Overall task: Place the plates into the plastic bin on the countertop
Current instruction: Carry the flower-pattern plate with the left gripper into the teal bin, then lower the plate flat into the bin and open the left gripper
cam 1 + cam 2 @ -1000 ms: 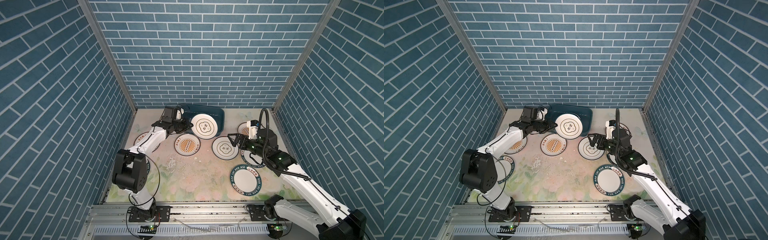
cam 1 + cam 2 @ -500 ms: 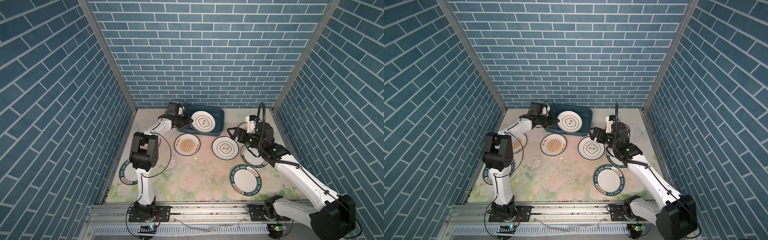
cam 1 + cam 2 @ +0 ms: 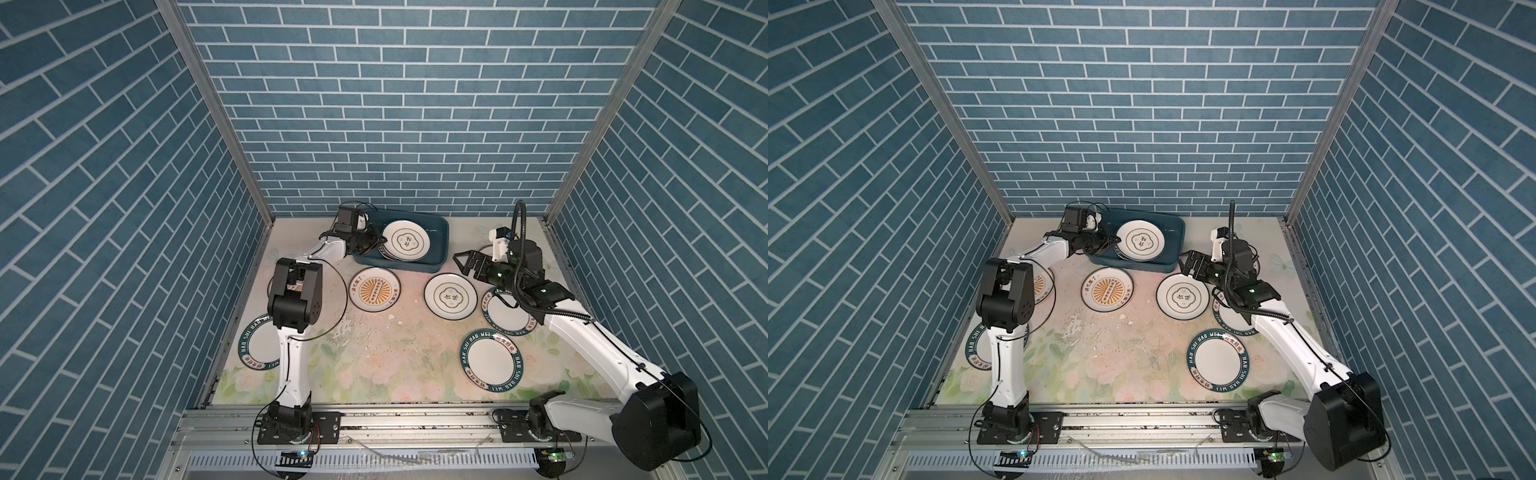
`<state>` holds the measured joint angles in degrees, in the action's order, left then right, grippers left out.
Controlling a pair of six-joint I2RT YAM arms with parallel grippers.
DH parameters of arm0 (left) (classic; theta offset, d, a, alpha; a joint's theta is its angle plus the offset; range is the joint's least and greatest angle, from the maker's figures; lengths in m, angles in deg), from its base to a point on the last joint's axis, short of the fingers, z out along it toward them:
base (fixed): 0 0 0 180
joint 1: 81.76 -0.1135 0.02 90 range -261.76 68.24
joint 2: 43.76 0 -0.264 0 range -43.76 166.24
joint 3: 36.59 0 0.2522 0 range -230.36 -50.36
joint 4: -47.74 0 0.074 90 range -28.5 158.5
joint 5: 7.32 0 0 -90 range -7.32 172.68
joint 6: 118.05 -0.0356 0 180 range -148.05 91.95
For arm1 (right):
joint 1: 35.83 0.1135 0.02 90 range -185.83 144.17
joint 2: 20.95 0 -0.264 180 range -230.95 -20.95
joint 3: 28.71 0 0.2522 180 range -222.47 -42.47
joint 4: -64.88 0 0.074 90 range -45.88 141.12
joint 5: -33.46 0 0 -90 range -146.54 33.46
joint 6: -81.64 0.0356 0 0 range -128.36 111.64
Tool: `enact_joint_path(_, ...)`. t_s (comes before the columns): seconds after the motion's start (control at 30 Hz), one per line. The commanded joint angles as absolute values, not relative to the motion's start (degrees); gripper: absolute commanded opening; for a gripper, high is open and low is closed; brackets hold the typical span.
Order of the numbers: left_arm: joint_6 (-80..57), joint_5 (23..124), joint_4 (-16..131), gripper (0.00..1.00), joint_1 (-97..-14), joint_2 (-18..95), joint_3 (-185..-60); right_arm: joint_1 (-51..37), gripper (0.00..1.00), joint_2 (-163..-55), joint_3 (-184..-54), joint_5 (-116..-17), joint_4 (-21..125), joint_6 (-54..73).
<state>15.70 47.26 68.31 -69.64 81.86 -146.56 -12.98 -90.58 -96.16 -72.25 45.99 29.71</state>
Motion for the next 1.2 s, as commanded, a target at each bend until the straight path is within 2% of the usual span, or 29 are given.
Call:
enact_joint_path(0.0,16.43,46.23,64.20,0.00,-70.23,82.40,-148.10,-13.33,0.99,-91.01,-98.07,-73.17,46.82,28.82)
enact_joint_path(0.47,18.22,46.84,60.63,0.00,-70.60,85.30,-149.22,-13.51,0.98,-91.80,-98.14,-73.18,46.73,29.96)
enact_joint_path(1.17,12.80,48.12,70.92,0.00,-70.61,91.33,-159.28,-13.69,0.98,-93.68,-99.03,-72.98,46.81,30.14)
